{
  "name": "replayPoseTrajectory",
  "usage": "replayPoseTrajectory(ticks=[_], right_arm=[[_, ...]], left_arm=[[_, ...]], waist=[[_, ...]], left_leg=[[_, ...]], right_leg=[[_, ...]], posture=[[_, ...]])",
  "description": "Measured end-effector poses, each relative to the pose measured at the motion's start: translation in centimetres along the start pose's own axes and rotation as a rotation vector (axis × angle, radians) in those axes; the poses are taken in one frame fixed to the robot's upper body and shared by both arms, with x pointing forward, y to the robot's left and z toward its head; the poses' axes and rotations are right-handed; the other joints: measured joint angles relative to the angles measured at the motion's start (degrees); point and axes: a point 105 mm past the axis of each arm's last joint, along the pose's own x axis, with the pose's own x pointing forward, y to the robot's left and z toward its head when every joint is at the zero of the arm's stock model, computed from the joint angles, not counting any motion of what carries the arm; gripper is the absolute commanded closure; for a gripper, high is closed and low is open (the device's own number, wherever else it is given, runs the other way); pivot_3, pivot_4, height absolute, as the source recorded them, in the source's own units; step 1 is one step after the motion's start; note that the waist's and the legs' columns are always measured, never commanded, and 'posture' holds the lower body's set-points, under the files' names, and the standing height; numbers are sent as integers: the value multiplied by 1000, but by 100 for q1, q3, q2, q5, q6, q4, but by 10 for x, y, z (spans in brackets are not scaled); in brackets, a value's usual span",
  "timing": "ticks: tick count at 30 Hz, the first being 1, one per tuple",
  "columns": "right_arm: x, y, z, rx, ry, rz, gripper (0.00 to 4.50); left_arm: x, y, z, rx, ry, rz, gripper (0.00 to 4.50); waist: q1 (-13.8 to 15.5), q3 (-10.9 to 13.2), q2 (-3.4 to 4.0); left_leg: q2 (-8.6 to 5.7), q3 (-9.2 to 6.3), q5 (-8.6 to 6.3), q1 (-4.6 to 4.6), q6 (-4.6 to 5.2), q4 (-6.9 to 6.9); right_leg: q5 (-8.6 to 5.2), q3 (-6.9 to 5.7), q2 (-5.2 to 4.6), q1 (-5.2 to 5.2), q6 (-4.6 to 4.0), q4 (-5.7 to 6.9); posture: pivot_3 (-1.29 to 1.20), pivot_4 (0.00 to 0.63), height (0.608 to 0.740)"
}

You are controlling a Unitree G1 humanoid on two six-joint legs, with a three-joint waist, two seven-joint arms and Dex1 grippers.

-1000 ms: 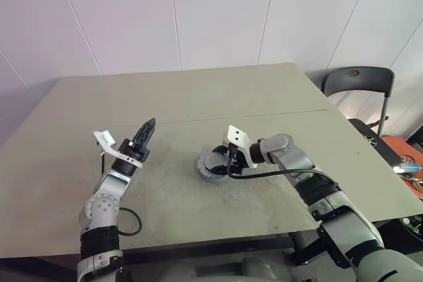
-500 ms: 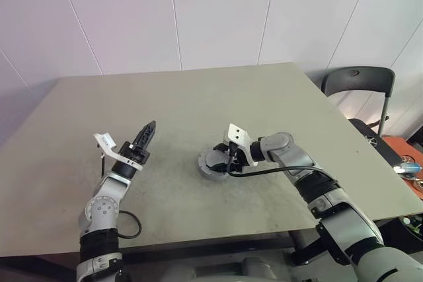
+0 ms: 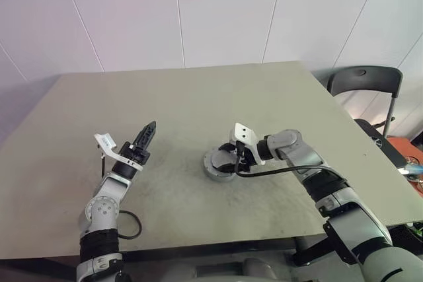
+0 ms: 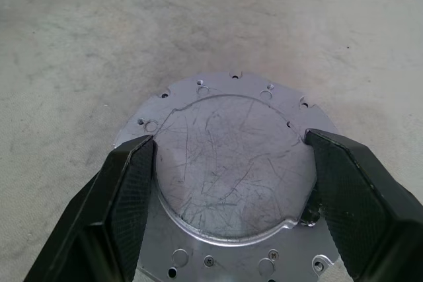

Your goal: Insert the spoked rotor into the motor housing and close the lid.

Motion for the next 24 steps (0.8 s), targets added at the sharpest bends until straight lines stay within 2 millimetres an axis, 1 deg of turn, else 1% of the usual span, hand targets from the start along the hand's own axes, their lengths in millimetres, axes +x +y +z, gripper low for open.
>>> replayPoseTrajectory(ticks=[3, 6, 17, 22, 24], right_arm=[[0, -1, 0, 1, 5, -3, 1267], [0, -1, -1, 3, 9, -8, 1267], [-1, 2, -3, 12, -28, 0, 1267], [-9, 4, 3, 67, -73, 3, 1267], [-14, 5, 6, 107, -90, 17, 1267]], left_arm=[[0, 0, 0, 0, 0, 1, 1893], [-1, 1, -1, -1, 1, 5, 1893], [-2, 1, -1, 0, 1, 8, 1893], [-2, 1, 0, 1, 1, 8, 1893], [-1, 1, -1, 1, 2, 8, 1893]], waist=[[5, 0, 1], [7, 1, 3], [7, 0, 2], [28, 0, 1], [25, -1, 0]], left_leg=[[0, -2, -1, -21, 1, 0], [0, -3, 0, -17, -3, 2], [0, -5, -1, -30, 2, 1], [-1, -7, 3, -81, -6, 1], [-1, -5, 13, -126, -24, 1]], right_leg=[[-1, -1, 0, -4, -1, 0], [-23, -1, 1, 4, 8, -1], [-16, -3, 1, -4, 18, -8], [0, -5, 0, -56, 1, -8], [2, -4, -2, -112, 0, -3]], posture=[[0, 0, 740], [0, 0, 740], [0, 0, 740], [0, 0, 740], [0, 0, 740]])
